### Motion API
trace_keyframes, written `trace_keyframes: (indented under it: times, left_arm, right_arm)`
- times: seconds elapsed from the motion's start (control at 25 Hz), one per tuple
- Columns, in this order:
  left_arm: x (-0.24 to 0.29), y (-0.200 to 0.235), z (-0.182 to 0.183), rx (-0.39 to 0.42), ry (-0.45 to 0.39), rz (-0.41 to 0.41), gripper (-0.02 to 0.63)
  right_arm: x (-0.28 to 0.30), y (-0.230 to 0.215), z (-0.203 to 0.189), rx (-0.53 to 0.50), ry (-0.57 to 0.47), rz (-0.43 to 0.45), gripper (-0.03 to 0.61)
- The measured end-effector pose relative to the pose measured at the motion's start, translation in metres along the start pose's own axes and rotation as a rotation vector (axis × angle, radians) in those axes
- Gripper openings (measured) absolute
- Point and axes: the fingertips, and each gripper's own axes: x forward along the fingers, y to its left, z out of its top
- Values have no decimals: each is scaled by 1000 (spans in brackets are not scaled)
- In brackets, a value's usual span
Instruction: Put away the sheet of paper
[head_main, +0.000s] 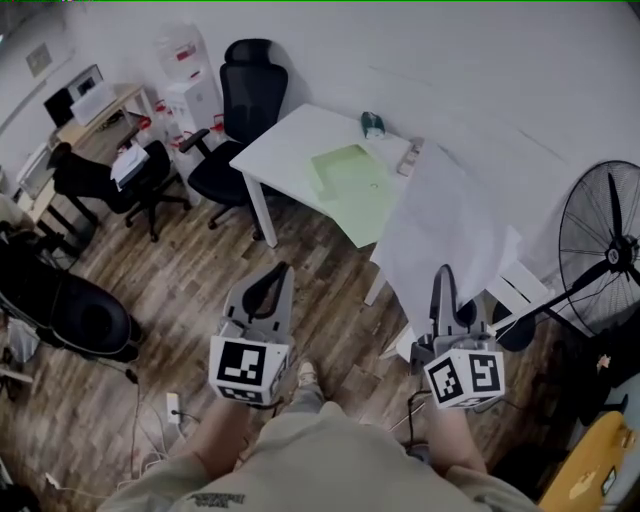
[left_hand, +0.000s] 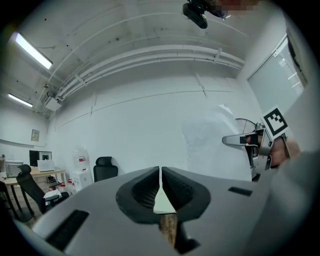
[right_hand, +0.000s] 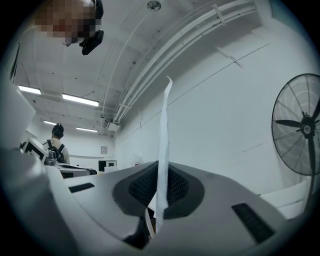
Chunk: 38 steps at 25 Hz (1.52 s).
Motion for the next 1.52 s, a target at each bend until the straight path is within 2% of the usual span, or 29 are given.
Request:
trace_keyframes:
  times: [0.48,0.76,0.96,1.52]
  left_arm:
    - [111,104,-23,-17,54,-57,32]
    - [156,146,-46,-19,86,-83,32]
    - [179,156,-63,-19,118,-94,32]
    - [245,169,-115,-26,243,-89,32]
  right_arm:
    - [145,-8,-53,195,84,-76,23]
    - [198,-16,-92,357,109,-116,23]
    - [217,-31,-126,479,146,-159,23]
    - [284,-95,-215,732,223,-265,23]
